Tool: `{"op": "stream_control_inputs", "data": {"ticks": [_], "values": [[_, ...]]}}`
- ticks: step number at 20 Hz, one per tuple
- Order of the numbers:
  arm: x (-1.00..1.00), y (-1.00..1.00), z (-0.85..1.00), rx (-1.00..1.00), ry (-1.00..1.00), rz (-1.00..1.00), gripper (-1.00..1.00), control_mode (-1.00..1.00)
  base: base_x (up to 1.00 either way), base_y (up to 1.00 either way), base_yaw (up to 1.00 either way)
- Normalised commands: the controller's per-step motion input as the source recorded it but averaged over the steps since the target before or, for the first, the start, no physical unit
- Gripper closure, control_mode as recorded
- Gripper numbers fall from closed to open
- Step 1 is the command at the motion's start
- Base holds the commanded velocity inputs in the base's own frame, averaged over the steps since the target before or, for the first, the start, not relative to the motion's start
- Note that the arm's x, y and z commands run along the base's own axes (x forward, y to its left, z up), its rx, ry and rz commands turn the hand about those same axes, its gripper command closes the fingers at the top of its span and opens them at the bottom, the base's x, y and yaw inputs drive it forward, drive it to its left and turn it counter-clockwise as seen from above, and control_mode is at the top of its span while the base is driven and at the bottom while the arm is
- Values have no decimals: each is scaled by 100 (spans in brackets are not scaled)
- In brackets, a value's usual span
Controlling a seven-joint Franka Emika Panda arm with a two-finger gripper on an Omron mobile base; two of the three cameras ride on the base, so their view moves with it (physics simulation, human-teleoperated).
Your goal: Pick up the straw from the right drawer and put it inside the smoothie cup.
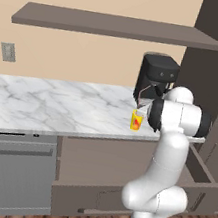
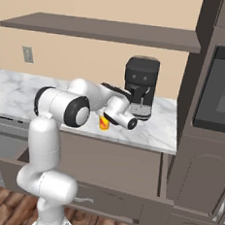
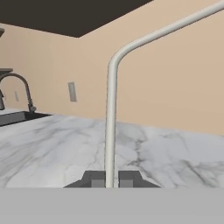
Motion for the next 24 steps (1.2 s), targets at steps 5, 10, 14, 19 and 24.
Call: {"op": "stream_control_inputs", "data": {"ticks": [5,10,14,19,24], "values": [[0,-10,-5,0,0,0,100,-100,0,0,0],[0,-13,-3,0,-3,1,100,-100,0,0,0],[0,-4,-8,0,-7,1,100,-100,0,0,0],[0,0,-8,0,-11,2,100,-100,0,0,0],[0,0,-6,0,-10,1,100,-100,0,0,0]]}}
